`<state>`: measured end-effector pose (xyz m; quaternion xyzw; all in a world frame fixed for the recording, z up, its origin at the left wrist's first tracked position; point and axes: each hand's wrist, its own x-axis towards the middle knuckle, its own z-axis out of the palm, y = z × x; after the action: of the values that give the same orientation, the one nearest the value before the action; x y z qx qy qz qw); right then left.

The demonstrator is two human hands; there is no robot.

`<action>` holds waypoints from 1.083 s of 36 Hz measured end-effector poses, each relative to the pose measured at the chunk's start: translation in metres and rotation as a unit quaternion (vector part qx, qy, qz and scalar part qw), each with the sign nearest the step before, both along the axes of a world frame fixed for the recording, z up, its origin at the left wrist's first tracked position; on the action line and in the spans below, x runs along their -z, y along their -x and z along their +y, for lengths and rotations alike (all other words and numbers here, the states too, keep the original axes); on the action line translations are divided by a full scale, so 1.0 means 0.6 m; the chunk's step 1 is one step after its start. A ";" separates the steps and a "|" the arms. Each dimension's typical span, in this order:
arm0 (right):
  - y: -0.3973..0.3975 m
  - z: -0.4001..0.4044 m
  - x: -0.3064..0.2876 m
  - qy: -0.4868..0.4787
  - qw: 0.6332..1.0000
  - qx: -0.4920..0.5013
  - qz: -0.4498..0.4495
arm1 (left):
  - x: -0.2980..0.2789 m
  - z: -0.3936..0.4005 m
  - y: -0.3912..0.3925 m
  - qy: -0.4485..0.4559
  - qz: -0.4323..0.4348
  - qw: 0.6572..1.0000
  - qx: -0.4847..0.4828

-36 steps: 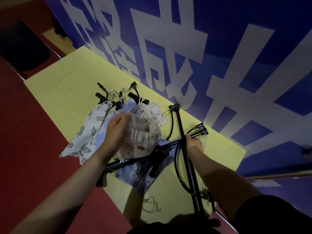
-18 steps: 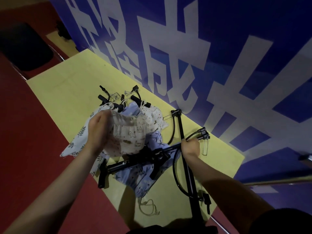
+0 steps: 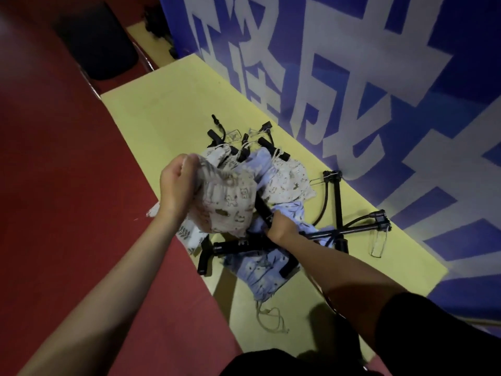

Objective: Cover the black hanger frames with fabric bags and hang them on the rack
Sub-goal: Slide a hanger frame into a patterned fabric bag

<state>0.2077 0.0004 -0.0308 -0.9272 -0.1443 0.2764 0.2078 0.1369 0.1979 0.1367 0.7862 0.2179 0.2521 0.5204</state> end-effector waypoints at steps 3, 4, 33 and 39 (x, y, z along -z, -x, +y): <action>-0.012 -0.011 -0.004 -0.022 0.999 -0.019 0.012 | 0.021 0.007 0.010 -0.040 0.005 0.999 0.023; -0.020 -0.018 -0.009 -0.011 1.000 -0.025 0.011 | 0.031 0.007 0.012 -0.064 0.021 0.997 0.028; -0.100 -0.206 -0.116 0.126 0.985 -0.094 -0.067 | 0.152 -0.024 -0.179 -0.247 0.295 0.913 0.134; -0.106 -0.254 -0.129 0.139 0.984 -0.091 -0.066 | 0.126 0.003 -0.213 -0.240 0.217 0.938 0.122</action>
<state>0.2712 -0.1520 0.0464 -0.9462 -0.2021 0.2495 0.0412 0.2645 0.1994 0.0611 0.9439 0.1608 0.0542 0.2834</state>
